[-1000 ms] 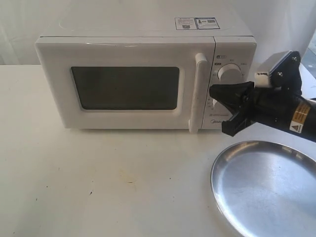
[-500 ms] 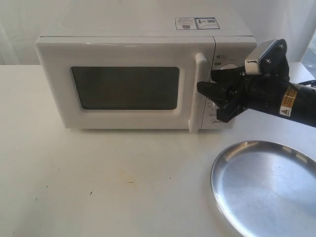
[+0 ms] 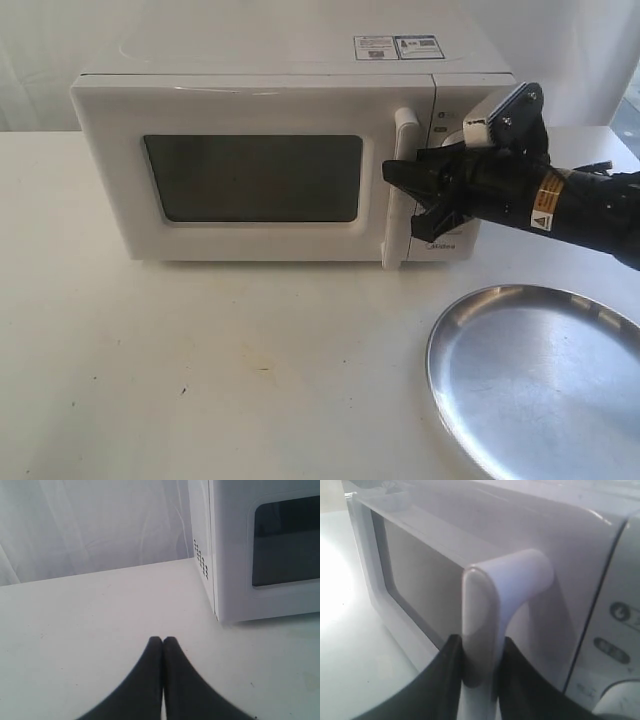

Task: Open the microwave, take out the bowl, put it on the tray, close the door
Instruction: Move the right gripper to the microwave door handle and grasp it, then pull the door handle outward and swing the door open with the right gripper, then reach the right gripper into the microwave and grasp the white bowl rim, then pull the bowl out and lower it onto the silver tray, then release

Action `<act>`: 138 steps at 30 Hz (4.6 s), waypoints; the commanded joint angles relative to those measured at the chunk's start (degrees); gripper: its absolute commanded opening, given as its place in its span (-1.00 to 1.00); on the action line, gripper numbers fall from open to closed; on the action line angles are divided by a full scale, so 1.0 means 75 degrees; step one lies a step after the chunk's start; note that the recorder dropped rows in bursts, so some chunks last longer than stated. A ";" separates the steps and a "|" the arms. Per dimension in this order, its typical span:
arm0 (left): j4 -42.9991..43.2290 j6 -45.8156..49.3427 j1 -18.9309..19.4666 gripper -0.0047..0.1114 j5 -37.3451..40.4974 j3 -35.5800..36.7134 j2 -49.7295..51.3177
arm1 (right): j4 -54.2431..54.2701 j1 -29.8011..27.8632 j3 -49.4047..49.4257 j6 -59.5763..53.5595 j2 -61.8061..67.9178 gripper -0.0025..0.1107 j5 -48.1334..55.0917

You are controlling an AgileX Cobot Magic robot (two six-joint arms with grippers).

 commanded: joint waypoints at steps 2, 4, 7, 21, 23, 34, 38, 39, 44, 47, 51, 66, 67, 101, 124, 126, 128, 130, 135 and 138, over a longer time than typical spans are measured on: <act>-0.0060 0.0000 -0.0031 -0.92 -0.0042 -0.0021 -0.0016 | -0.1395 0.0154 -0.0034 -0.0081 0.0037 -0.96 -0.0725; -0.0060 0.0000 -0.0031 -0.92 -0.0042 -0.0021 -0.0016 | -0.1890 0.0154 -0.0018 -0.0066 0.0037 -0.96 -0.1289; -0.0060 0.0000 -0.0031 -0.92 -0.0042 -0.0021 -0.0016 | -0.2605 0.0154 -0.0018 -0.0066 0.0037 -0.96 -0.1894; -0.0060 0.0000 -0.0031 -0.92 -0.0042 -0.0021 -0.0016 | -0.4771 0.0154 0.0059 0.1310 -0.0738 -0.96 -0.1894; -0.0060 0.0000 -0.0031 -0.92 -0.0042 -0.0021 -0.0016 | -0.4966 0.0154 0.0205 0.1355 -0.0950 -0.96 -0.1894; -0.0060 0.0000 -0.0031 -0.92 -0.0042 -0.0021 -0.0016 | -0.5407 0.0154 0.1461 0.3876 -0.3047 -0.83 -0.1894; -0.0060 0.0000 -0.0031 -0.92 -0.0042 -0.0021 -0.0016 | -0.5407 0.0154 0.1681 0.4004 -0.3433 -0.38 -0.1894; -0.0060 0.0000 -0.0031 -0.92 -0.0042 -0.0021 -0.0016 | -0.5407 0.0154 0.1715 0.4131 -0.3533 -0.28 -0.1894; -0.0060 0.0000 -0.0031 -0.92 -0.0042 -0.0021 -0.0016 | -0.4449 0.0211 0.2017 0.3646 -0.3873 -0.83 -0.0132; -0.0060 0.0000 -0.0031 -0.92 -0.0042 -0.0021 -0.0016 | -0.1475 0.0756 0.2022 0.1559 -0.3091 -0.96 0.1109; -0.0060 0.0000 -0.0031 -0.92 -0.0042 -0.0021 -0.0016 | 0.0513 0.1694 0.1180 -0.0688 -0.1724 -0.96 0.0937; -0.0060 0.0000 -0.0031 -0.92 -0.0042 -0.0021 -0.0016 | 0.0408 0.3355 -0.2578 -0.1787 0.0951 0.00 0.4945; -0.0060 0.0000 -0.0031 -0.92 -0.0042 -0.0021 -0.0016 | 0.0408 0.3390 -0.2745 -0.1896 0.1067 0.00 0.5233; -0.0060 0.0000 -0.0031 -0.92 -0.0042 -0.0021 -0.0016 | 0.0598 0.5288 -0.1503 0.0366 -0.0715 -0.96 0.8341; -0.0060 0.0000 -0.0031 -0.92 -0.0027 -0.0021 -0.0016 | -0.0139 0.6033 0.3184 0.4273 -0.3240 -0.96 1.2357; -0.0060 0.0000 -0.0031 -0.92 -0.0027 -0.0021 -0.0016 | -0.0410 0.6033 0.3184 0.4551 -0.2961 -0.96 1.2468; -0.0060 0.0000 -0.0031 -0.92 -0.0027 -0.0021 -0.0016 | -0.0757 0.6033 0.3184 0.4969 -0.2716 -0.96 1.2484; -0.0060 0.0000 -0.0031 -0.92 -0.0027 -0.0021 -0.0016 | -0.1204 0.6033 0.3184 0.5554 -0.2501 -0.96 1.2442; -0.0060 0.0000 -0.0031 -0.92 -0.0027 -0.0021 -0.0016 | -0.1888 0.6033 0.3184 0.6493 -0.2173 -0.79 1.2058; -0.0060 0.0000 -0.0031 -0.92 -0.0027 -0.0021 -0.0016 | -0.2219 0.6033 0.3184 0.6582 -0.2173 -0.31 1.1842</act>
